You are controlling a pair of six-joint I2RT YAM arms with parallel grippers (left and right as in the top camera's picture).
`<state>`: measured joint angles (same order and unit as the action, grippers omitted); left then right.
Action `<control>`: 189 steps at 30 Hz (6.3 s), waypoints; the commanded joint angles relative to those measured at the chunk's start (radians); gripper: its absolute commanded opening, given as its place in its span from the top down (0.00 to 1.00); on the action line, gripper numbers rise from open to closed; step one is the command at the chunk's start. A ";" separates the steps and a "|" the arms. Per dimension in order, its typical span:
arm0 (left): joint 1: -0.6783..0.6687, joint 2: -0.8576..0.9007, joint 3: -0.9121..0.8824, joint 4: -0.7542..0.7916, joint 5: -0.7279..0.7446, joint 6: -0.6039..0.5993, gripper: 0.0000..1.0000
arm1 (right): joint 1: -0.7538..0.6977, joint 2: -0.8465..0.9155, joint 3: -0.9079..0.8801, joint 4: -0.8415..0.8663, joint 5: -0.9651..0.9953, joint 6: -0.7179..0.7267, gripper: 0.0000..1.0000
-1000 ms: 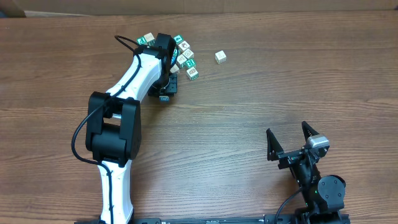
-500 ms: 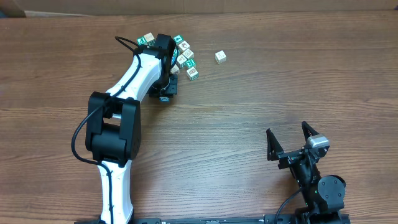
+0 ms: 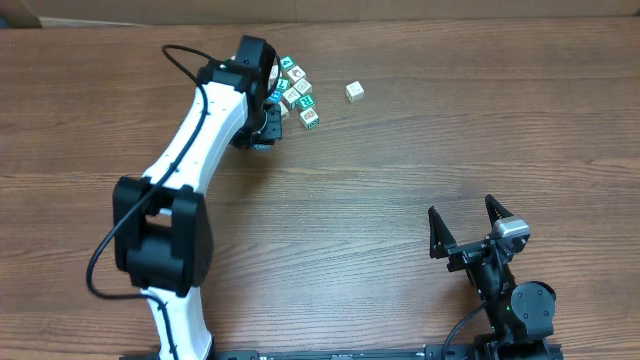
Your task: Form a horizontal line
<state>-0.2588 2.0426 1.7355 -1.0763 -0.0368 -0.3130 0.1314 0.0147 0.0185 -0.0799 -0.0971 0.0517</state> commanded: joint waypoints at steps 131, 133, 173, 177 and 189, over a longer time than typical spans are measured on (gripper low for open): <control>-0.206 -0.068 -0.327 0.330 -0.154 -0.181 0.96 | -0.005 -0.012 -0.010 0.003 0.006 -0.004 0.00; -0.206 -0.068 -0.327 0.330 -0.154 -0.181 0.96 | -0.005 -0.012 -0.010 0.003 0.006 -0.004 0.00; -0.206 -0.068 -0.340 0.373 -0.154 -0.184 0.94 | -0.005 -0.012 -0.010 0.003 0.006 -0.004 0.00; -0.206 -0.068 -0.374 0.401 -0.154 -0.183 0.93 | -0.005 -0.012 -0.010 0.003 0.006 -0.004 0.00; -0.205 -0.068 -0.393 0.425 -0.157 -0.180 0.91 | -0.005 -0.012 -0.010 0.003 0.006 -0.004 0.00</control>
<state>-0.4644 1.9640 1.3510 -0.6582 -0.1978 -0.5152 0.1314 0.0147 0.0185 -0.0795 -0.0971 0.0517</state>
